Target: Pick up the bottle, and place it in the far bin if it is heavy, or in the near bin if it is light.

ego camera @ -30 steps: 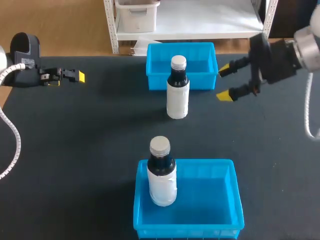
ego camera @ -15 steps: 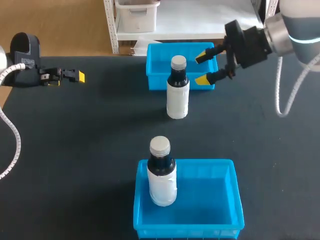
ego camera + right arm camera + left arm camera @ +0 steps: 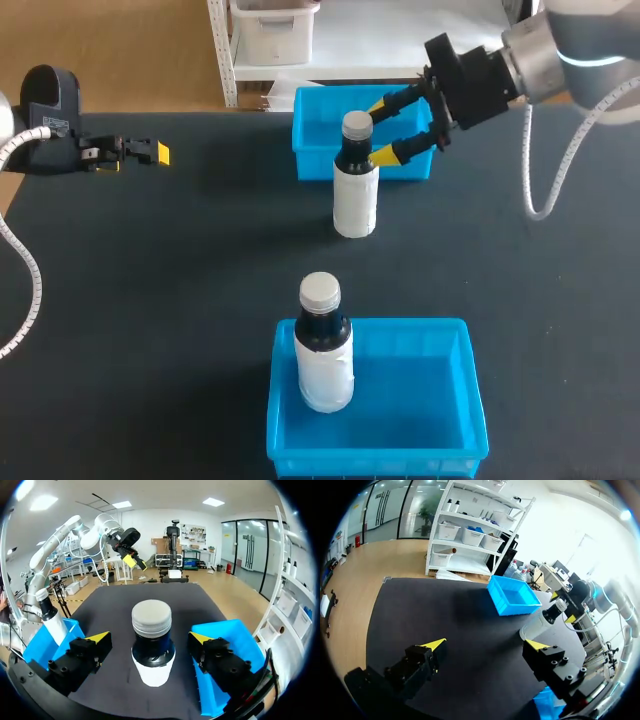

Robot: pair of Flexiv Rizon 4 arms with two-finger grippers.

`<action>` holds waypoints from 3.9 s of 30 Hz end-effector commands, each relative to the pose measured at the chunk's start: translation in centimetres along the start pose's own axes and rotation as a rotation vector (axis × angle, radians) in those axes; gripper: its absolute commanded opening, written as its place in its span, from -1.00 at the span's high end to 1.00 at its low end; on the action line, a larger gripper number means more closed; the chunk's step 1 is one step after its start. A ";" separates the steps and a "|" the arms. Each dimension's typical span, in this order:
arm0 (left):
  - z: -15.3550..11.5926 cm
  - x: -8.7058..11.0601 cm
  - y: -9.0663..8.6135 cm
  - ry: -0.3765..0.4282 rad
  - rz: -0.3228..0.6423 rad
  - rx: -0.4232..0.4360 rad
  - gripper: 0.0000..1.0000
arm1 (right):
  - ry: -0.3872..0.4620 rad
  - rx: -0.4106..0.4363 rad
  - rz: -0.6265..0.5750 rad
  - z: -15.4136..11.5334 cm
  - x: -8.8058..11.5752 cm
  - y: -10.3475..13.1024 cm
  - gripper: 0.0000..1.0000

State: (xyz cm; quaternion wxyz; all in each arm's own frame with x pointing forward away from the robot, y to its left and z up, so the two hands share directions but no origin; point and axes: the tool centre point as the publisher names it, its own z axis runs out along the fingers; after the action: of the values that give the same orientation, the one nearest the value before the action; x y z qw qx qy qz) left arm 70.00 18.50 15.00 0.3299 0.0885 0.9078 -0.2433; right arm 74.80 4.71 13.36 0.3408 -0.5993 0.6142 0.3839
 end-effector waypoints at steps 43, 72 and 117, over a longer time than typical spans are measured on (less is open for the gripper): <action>0.0 0.0 0.0 0.000 0.000 0.000 -1.00 | -0.012 0.014 0.013 2.8 -0.2 0.2 0.81; 0.0 0.0 0.0 0.000 0.000 0.000 -1.00 | -0.013 0.098 -0.010 -8.1 -5.8 14.6 1.00; 0.0 0.0 0.0 0.000 0.000 0.000 -1.00 | -0.031 0.016 0.010 -2.5 -1.3 29.2 1.00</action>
State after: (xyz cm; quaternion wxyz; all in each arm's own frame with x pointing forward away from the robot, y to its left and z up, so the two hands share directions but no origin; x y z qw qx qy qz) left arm 70.00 18.50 15.00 0.3299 0.0885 0.9078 -0.2433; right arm 45.26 2.28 18.27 0.3521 -0.5873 0.6197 0.3837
